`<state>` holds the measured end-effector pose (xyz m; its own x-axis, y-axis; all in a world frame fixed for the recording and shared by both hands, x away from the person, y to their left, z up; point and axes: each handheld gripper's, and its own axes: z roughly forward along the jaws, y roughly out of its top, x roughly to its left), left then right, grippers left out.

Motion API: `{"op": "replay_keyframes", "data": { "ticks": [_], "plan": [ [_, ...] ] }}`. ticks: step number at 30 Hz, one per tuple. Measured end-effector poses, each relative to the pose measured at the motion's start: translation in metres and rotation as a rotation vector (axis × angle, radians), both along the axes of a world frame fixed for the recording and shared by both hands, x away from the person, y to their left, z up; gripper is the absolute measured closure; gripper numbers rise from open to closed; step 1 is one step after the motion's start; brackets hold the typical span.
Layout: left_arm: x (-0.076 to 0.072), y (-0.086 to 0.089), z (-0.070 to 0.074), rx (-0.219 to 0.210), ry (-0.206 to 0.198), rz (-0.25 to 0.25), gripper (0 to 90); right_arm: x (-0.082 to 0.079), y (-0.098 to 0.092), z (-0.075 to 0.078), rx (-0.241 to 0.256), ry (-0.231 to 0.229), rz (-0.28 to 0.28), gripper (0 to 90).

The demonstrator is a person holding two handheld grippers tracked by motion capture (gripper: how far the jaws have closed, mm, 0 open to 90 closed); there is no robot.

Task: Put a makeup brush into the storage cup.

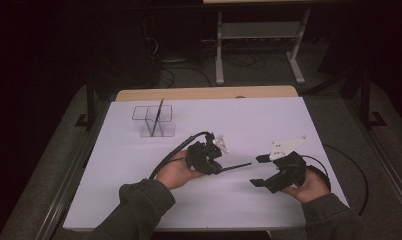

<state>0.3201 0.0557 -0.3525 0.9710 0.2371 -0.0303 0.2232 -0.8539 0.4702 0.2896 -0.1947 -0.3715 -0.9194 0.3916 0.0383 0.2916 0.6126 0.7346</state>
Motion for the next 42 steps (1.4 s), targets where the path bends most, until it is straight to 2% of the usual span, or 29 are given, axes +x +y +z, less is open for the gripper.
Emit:
{"op": "replay_keyframes", "data": {
  "ticks": [6, 12, 19, 23, 24, 30, 33, 42],
  "plan": [
    [-0.010, 0.005, 0.005, -0.007, 0.000, -0.040, 83.9, 0.003, 0.012, 0.008, -0.020, -0.006, 0.056, 22.9],
    [-0.018, 0.010, 0.007, -0.014, 0.011, -0.064, 83.9, 0.006, 0.021, 0.009, -0.033, 0.005, 0.101, 25.0],
    [-0.024, 0.016, 0.009, -0.027, 0.001, -0.089, 83.8, 0.004, 0.034, 0.013, -0.052, 0.014, 0.153, 28.1],
    [-0.026, 0.020, 0.009, -0.028, 0.003, -0.088, 83.9, 0.006, 0.041, 0.013, -0.063, 0.031, 0.172, 28.9],
    [-0.026, 0.021, 0.009, -0.030, 0.005, -0.088, 83.9, 0.008, 0.042, 0.012, -0.068, 0.016, 0.189, 29.3],
    [-0.028, 0.027, 0.012, -0.033, 0.000, -0.096, 83.8, 0.012, 0.054, 0.010, -0.081, 0.037, 0.220, 32.0],
    [-0.030, 0.028, 0.013, -0.033, -0.005, -0.104, 83.8, 0.013, 0.059, 0.011, -0.085, 0.048, 0.240, 34.5],
    [-0.033, 0.025, 0.016, -0.033, -0.013, -0.136, 83.8, 0.013, 0.073, 0.011, -0.088, 0.078, 0.322, 50.6]
  ]
}}
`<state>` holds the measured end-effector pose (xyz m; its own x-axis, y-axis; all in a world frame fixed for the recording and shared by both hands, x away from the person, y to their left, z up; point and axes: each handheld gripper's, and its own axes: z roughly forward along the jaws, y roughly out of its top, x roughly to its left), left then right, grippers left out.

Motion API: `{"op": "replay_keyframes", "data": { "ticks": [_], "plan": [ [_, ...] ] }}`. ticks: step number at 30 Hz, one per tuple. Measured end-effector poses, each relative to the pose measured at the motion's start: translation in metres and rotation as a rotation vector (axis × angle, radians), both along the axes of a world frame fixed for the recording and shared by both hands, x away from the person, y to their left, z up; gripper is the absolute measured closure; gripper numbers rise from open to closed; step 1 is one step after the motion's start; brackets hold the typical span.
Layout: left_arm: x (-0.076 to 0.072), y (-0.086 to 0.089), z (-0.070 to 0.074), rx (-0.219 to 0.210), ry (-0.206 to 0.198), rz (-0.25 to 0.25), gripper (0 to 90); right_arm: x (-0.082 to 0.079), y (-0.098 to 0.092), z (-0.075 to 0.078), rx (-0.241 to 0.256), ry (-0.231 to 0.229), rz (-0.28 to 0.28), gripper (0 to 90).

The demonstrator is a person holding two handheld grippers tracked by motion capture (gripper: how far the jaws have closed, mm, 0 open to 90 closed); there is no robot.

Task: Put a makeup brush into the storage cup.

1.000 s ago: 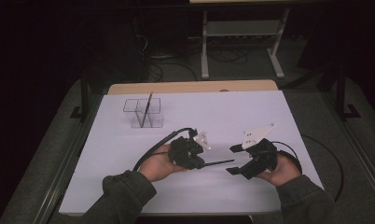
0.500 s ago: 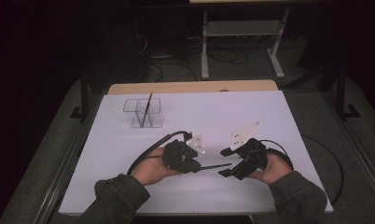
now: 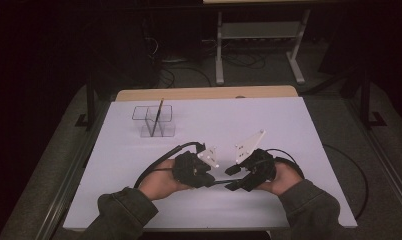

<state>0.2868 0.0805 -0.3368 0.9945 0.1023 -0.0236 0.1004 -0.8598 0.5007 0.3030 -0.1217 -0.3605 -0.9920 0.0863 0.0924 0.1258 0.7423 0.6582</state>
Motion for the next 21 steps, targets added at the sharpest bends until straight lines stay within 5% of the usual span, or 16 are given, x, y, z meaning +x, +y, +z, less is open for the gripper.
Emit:
{"op": "replay_keyframes", "data": {
  "ticks": [21],
  "plan": [
    [-0.0045, -0.0084, 0.0026, 0.003, 0.009, -0.048, 83.8, -0.0008, 0.0093, -0.0040, -0.021, 0.063, 0.095, 80.9]
  ]
}}
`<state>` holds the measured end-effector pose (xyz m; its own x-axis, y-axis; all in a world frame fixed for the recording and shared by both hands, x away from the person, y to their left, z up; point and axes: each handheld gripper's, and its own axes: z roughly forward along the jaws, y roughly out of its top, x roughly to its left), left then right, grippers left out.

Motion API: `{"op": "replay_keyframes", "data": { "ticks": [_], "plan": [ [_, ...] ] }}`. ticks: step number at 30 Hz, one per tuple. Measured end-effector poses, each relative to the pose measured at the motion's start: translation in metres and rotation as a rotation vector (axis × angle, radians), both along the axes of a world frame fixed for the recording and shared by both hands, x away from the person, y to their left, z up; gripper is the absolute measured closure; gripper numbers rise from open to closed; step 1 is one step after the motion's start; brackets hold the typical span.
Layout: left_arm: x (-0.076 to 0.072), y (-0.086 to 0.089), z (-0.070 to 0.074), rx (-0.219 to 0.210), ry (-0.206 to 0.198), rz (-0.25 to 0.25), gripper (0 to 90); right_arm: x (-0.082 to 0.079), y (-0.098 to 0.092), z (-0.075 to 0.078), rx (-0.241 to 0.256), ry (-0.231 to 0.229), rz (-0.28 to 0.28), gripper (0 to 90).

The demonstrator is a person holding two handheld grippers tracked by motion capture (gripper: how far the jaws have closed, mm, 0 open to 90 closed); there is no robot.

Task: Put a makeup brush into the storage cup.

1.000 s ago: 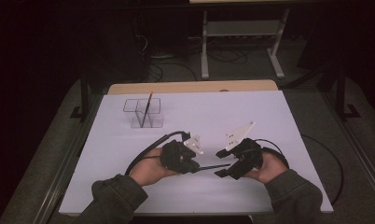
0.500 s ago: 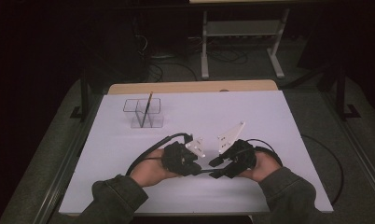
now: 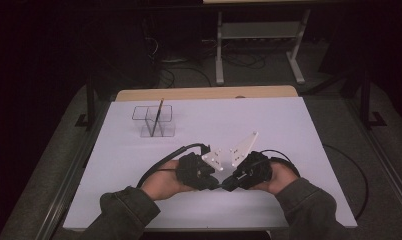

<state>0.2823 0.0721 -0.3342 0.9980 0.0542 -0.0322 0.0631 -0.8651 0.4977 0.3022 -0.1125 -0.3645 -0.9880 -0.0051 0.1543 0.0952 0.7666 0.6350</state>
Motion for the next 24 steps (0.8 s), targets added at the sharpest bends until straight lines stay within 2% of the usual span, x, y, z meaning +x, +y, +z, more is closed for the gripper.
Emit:
{"op": "replay_keyframes", "data": {
  "ticks": [6, 11, 13, 15, 20, 24],
  "plan": [
    [0.001, 0.001, -0.002, 0.001, 0.006, -0.019, 83.6, 0.000, 0.002, -0.002, -0.006, 0.006, 0.016, 82.9],
    [0.003, 0.004, -0.002, -0.013, 0.022, -0.004, 80.7, -0.002, 0.002, -0.001, -0.002, -0.011, 0.010, 83.1],
    [0.002, 0.005, -0.001, -0.015, 0.016, 0.006, 75.6, -0.002, 0.002, -0.001, 0.001, -0.018, 0.005, 83.1],
    [0.002, 0.007, 0.000, -0.016, 0.019, 0.010, 73.9, -0.002, 0.001, -0.001, -0.004, -0.013, 0.002, 83.1],
    [0.004, 0.012, 0.001, -0.010, 0.017, 0.021, 71.0, -0.002, -0.001, -0.001, 0.010, -0.036, -0.006, 83.1],
    [0.008, 0.016, -0.001, -0.004, 0.046, 0.046, 67.5, -0.002, -0.003, 0.000, 0.020, -0.046, -0.006, 83.1]
  ]
}}
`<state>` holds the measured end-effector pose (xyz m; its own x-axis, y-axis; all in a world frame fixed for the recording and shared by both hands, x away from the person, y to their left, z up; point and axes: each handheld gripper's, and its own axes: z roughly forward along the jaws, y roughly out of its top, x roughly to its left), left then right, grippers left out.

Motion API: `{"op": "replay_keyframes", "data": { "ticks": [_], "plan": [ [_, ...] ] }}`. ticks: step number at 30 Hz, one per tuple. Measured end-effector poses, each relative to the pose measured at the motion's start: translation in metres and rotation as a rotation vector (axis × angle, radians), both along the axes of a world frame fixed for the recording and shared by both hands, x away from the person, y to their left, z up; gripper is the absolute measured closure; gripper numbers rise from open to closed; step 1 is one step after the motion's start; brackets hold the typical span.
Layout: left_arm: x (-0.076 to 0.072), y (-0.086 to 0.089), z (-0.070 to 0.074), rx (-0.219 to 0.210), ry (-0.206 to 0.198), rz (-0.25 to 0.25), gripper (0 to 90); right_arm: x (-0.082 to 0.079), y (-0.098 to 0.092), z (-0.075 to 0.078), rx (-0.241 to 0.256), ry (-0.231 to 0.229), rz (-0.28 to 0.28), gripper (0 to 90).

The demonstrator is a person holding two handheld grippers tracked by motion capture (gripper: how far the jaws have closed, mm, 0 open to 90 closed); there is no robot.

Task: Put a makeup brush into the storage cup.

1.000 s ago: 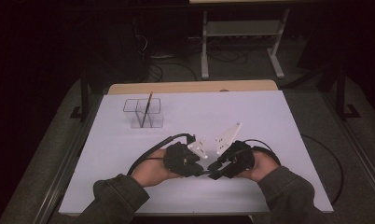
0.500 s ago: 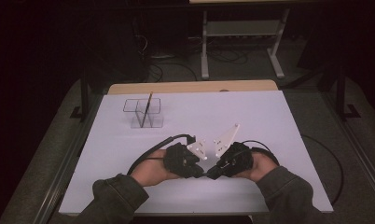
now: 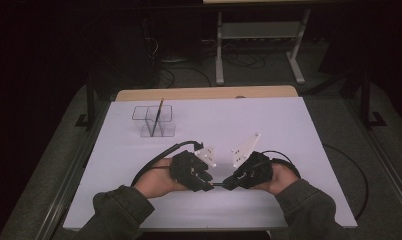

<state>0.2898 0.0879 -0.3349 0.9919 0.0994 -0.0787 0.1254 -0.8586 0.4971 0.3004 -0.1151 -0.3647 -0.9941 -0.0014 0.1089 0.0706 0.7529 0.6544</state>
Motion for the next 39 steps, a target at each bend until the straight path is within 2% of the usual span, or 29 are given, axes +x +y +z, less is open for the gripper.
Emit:
{"op": "replay_keyframes", "data": {
  "ticks": [5, 10, 18, 22, 25, 30, 33, 36, 39],
  "plan": [
    [0.004, 0.005, -0.002, 0.003, 0.028, 0.009, 68.9, 0.000, -0.003, 0.002, 0.004, -0.016, -0.005, 83.1],
    [0.007, 0.005, -0.003, 0.004, 0.056, -0.005, 78.8, -0.001, -0.004, 0.002, 0.009, -0.024, -0.004, 83.1],
    [0.005, -0.001, -0.001, 0.051, 0.045, -0.064, 83.9, -0.001, -0.004, -0.002, 0.007, -0.022, 0.013, 82.8],
    [0.004, -0.002, -0.001, 0.065, 0.042, -0.074, 84.4, -0.002, -0.003, -0.003, 0.005, -0.013, 0.013, 81.3],
    [0.003, -0.004, 0.000, 0.073, 0.043, -0.076, 84.5, -0.002, -0.003, -0.001, 0.009, 0.000, 0.001, 76.0],
    [0.003, -0.008, 0.001, 0.086, 0.041, -0.083, 84.5, -0.003, 0.005, 0.003, -0.005, -0.011, 0.012, 73.2],
    [0.002, -0.010, 0.002, 0.084, 0.037, -0.088, 84.5, -0.003, 0.009, 0.005, -0.007, -0.017, 0.022, 74.8],
    [0.003, -0.011, 0.003, 0.082, 0.039, -0.093, 84.5, -0.004, 0.011, 0.004, -0.010, 0.001, 0.029, 81.3],
    [0.003, -0.011, 0.002, 0.079, 0.040, -0.091, 84.5, -0.004, 0.011, 0.004, -0.010, 0.002, 0.026, 82.0]
  ]
}}
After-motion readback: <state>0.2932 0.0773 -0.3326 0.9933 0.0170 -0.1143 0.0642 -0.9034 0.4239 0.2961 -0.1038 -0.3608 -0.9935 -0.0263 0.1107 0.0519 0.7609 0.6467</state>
